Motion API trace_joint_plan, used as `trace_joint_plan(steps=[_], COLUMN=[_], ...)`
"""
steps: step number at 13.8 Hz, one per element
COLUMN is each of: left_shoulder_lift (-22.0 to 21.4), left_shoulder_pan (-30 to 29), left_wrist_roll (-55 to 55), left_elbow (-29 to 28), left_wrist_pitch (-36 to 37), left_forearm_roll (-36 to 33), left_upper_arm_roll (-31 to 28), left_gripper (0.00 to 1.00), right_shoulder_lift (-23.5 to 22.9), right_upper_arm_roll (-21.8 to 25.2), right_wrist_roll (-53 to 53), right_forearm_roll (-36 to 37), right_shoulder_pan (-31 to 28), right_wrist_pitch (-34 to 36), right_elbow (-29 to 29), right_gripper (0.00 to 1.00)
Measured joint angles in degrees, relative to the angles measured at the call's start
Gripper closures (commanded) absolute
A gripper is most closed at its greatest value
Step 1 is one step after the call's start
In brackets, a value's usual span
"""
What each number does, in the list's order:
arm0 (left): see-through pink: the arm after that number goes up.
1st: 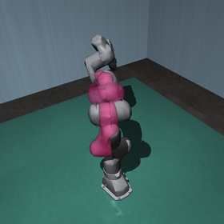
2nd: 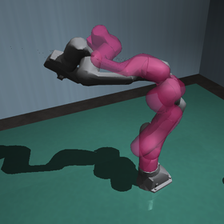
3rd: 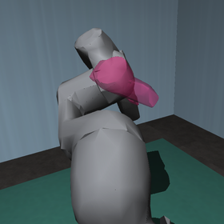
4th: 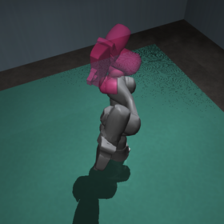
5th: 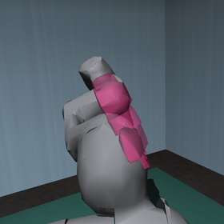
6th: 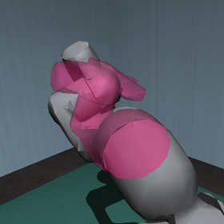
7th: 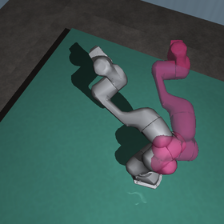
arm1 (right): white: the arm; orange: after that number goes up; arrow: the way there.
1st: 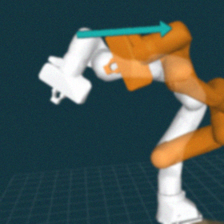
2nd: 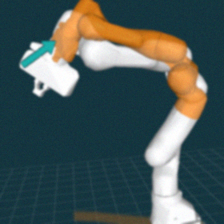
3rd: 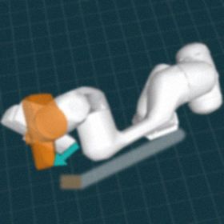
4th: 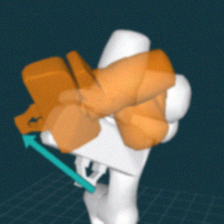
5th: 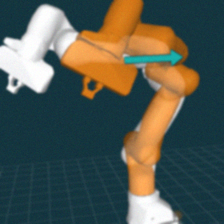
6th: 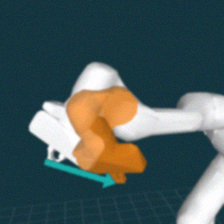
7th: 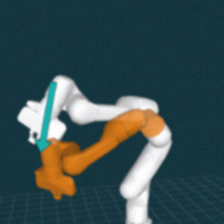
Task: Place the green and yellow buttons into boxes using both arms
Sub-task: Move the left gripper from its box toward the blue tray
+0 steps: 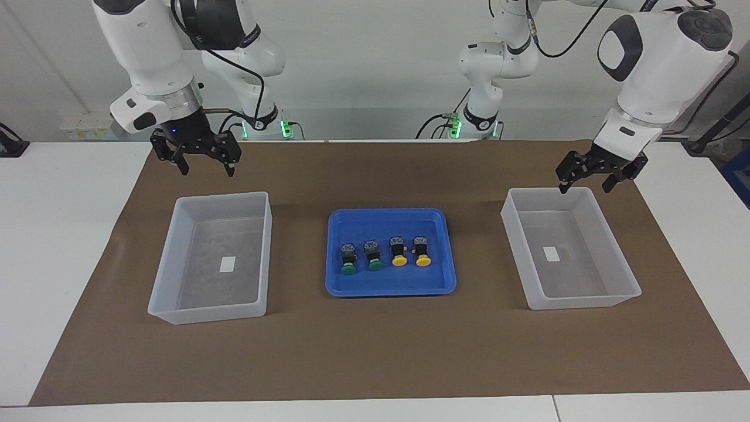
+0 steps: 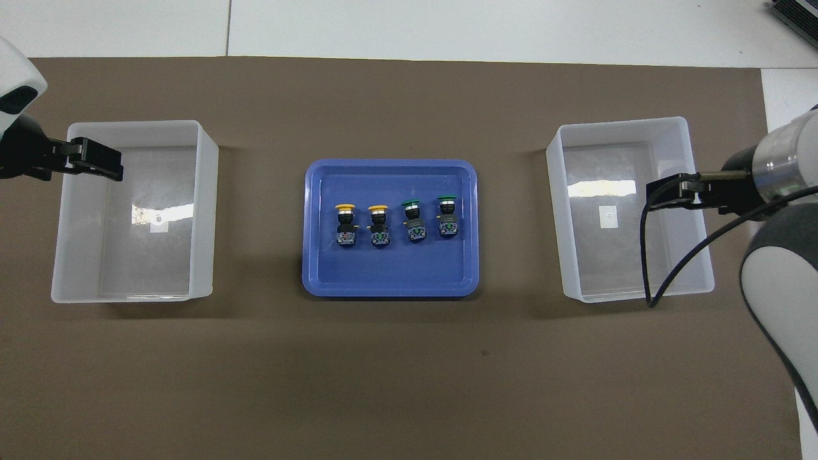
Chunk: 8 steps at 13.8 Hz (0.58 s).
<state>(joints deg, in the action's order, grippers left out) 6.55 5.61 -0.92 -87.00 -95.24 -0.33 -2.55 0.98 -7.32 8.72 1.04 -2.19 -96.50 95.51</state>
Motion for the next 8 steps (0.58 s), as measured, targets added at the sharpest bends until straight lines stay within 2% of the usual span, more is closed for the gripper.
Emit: trace_joint_plan(steps=[8], left_shoulder_lift=[0.0], left_shoulder_pan=[0.21], left_wrist_roll=[0.0], left_elbow=[-0.15], left_wrist_pitch=[-0.64], left_forearm_roll=[-0.02], left_upper_arm_roll=[0.32], left_gripper=[0.0], right_shoulder_lift=[0.0], right_upper_arm_roll=[0.0], right_wrist_roll=[0.0], right_forearm_roll=[0.0], right_shoulder_pan=[0.0], right_wrist_pitch=[0.0], right_elbow=[0.0], right_gripper=[0.0])
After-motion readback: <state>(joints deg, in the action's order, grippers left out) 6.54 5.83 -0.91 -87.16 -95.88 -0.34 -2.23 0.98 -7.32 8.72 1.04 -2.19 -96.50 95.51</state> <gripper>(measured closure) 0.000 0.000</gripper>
